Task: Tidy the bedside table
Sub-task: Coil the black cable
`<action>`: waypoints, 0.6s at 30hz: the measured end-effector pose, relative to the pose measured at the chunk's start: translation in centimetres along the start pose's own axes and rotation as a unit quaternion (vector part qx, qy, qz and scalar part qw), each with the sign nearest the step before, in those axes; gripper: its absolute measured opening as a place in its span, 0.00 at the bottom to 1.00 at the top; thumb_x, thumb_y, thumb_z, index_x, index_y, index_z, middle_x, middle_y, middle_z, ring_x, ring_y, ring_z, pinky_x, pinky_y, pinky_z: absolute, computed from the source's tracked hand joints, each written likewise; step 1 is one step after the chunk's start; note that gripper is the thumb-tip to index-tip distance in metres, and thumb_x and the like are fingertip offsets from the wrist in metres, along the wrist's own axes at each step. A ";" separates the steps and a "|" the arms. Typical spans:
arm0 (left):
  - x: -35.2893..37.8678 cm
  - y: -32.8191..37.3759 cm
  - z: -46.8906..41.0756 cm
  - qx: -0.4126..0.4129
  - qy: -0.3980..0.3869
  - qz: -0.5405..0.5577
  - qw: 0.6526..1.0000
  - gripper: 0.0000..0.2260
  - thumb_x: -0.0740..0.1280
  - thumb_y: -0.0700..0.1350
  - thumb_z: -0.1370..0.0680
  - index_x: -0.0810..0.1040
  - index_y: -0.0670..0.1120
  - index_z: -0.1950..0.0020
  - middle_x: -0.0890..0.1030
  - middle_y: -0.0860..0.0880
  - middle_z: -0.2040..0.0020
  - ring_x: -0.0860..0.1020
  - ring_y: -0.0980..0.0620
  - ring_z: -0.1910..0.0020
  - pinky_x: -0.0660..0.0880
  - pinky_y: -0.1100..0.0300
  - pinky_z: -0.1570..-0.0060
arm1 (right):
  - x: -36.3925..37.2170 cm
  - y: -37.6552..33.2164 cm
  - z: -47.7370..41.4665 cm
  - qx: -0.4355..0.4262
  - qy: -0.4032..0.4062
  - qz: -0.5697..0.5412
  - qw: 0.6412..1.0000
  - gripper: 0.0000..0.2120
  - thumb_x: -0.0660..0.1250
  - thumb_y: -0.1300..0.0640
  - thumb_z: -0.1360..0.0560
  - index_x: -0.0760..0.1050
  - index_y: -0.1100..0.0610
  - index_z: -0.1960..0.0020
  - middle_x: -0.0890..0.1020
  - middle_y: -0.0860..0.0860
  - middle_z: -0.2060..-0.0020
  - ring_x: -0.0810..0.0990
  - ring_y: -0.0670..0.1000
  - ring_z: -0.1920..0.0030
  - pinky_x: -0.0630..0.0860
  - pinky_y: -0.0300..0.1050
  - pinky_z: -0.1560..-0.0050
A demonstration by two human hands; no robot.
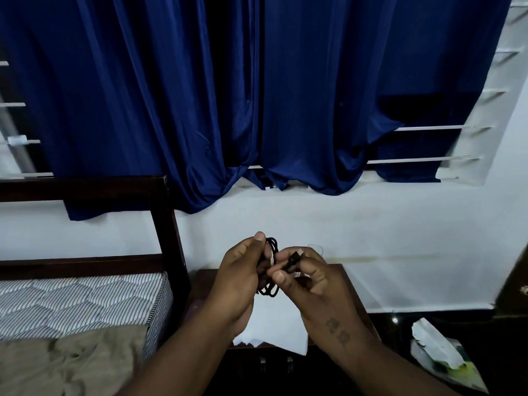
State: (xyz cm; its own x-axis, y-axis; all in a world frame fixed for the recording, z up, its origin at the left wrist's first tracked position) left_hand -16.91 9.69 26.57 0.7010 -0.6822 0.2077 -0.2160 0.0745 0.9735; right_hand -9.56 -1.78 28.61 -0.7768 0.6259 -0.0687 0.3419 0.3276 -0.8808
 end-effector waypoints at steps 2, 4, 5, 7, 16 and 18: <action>-0.2 -0.2 -0.1 -0.012 0.013 0.023 1.000 0.18 0.62 0.55 0.16 0.76 0.48 0.62 0.66 0.51 0.72 0.69 0.52 0.70 0.66 0.60 0.66 | 0.0 0.3 0.1 0.027 0.001 -0.019 0.999 0.04 0.71 0.62 0.22 0.85 0.60 0.52 0.87 0.53 0.55 0.84 0.41 0.56 0.75 0.31 0.56; -0.5 -0.5 -0.3 -0.024 0.024 0.057 0.998 0.18 0.62 0.55 0.16 0.78 0.48 0.62 0.64 0.51 0.70 0.64 0.50 0.70 0.66 0.54 0.61 | 0.0 0.4 0.1 0.046 0.000 -0.049 0.998 0.06 0.70 0.59 0.21 0.83 0.61 0.52 0.88 0.53 0.58 0.82 0.39 0.60 0.74 0.30 0.60; -0.5 -0.6 -0.3 -0.028 0.026 0.073 0.997 0.18 0.62 0.55 0.16 0.78 0.48 0.62 0.64 0.50 0.70 0.65 0.50 0.70 0.67 0.52 0.60 | 0.0 0.3 0.2 0.046 0.000 -0.056 0.997 0.08 0.69 0.56 0.21 0.82 0.61 0.52 0.88 0.53 0.58 0.83 0.41 0.60 0.74 0.31 0.61; -0.6 -0.9 -0.4 -0.033 0.031 0.085 0.995 0.19 0.62 0.55 0.16 0.77 0.48 0.64 0.65 0.50 0.69 0.65 0.49 0.69 0.67 0.53 0.63 | 0.0 0.4 0.2 0.046 0.006 -0.065 0.997 0.10 0.68 0.55 0.22 0.81 0.62 0.52 0.87 0.56 0.60 0.83 0.43 0.60 0.75 0.33 0.62; 1.0 -0.4 0.3 -0.035 -0.015 0.097 0.995 0.17 0.61 0.53 0.16 0.74 0.45 0.60 0.66 0.51 0.71 0.65 0.55 0.76 0.63 0.63 0.77 | 0.0 0.9 -0.2 0.068 0.023 -0.075 0.995 0.06 0.78 0.62 0.29 0.85 0.57 0.53 0.86 0.57 0.59 0.82 0.50 0.65 0.76 0.41 0.68; 1.1 -0.2 0.4 -0.031 -0.018 0.098 0.995 0.17 0.61 0.54 0.16 0.75 0.45 0.59 0.66 0.51 0.70 0.66 0.52 0.75 0.67 0.60 0.76 | 0.3 0.9 -0.3 0.080 0.029 -0.085 0.993 0.12 0.79 0.60 0.34 0.80 0.59 0.53 0.85 0.61 0.64 0.82 0.51 0.68 0.75 0.41 0.70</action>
State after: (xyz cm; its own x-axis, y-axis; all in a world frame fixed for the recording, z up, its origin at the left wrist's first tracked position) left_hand -16.38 8.63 26.58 0.6243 -0.6759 0.3915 -0.3036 0.2518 0.9189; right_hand -9.27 -1.11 27.93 -0.7832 0.6119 0.1109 0.1161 0.3191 -0.9406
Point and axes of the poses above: each hand's wrist, its own z-axis away from the middle knuckle, its own x-axis out of the palm, y = z × x, the point moved 10 cm from there along -z, towards the middle knuckle
